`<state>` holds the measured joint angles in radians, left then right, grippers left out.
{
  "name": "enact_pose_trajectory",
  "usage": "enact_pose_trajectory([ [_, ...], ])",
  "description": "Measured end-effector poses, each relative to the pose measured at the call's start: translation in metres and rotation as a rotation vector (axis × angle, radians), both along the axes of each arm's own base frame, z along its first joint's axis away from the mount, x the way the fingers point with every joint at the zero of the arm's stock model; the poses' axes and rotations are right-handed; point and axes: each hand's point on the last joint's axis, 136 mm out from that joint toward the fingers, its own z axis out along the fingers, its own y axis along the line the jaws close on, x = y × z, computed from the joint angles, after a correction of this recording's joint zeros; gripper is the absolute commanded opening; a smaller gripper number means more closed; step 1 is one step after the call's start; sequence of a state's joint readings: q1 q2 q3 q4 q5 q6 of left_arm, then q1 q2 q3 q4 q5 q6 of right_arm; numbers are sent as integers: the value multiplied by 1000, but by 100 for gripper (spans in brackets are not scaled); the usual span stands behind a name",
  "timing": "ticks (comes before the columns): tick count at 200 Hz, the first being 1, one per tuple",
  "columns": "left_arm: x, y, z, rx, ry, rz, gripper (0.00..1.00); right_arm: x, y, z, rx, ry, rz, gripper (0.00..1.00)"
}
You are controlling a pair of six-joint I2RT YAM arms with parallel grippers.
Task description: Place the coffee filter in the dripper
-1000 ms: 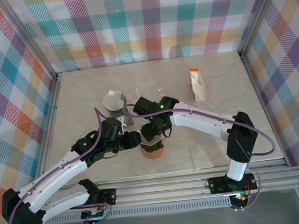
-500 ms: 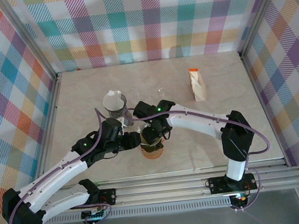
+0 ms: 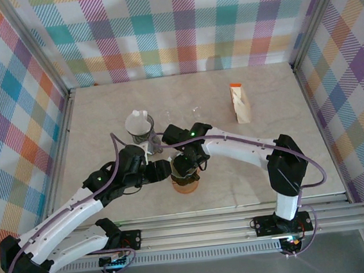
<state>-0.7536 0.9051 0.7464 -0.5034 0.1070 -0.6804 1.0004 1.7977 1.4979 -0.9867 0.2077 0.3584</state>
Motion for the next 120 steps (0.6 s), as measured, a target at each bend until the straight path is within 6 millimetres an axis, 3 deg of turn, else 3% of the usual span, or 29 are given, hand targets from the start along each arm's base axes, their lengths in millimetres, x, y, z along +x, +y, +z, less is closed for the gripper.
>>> enact_pose_trajectory([
  [77,2,-1,-11,29,31,6,52,0,0,2,3,-6,-1,73],
  [120,2,-1,-11,28,31,6,51,3,-3,24,40,-55,-6,74],
])
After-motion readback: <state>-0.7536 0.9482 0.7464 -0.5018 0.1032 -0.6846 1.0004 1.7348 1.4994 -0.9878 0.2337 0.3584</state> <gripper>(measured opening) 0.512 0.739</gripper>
